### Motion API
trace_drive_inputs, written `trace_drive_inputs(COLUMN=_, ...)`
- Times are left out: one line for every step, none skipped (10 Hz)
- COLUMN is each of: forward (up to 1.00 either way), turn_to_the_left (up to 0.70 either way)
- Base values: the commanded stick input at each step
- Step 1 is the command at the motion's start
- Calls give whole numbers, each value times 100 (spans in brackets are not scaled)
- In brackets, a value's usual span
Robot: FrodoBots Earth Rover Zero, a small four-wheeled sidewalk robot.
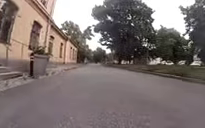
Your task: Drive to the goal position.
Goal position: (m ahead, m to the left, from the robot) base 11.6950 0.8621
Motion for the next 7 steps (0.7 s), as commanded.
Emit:
trace_drive_inputs(forward=70, turn_to_the_left=0)
trace_drive_inputs(forward=70, turn_to_the_left=0)
trace_drive_inputs(forward=70, turn_to_the_left=0)
trace_drive_inputs(forward=70, turn_to_the_left=0)
trace_drive_inputs(forward=70, turn_to_the_left=0)
trace_drive_inputs(forward=70, turn_to_the_left=0)
trace_drive_inputs(forward=70, turn_to_the_left=0)
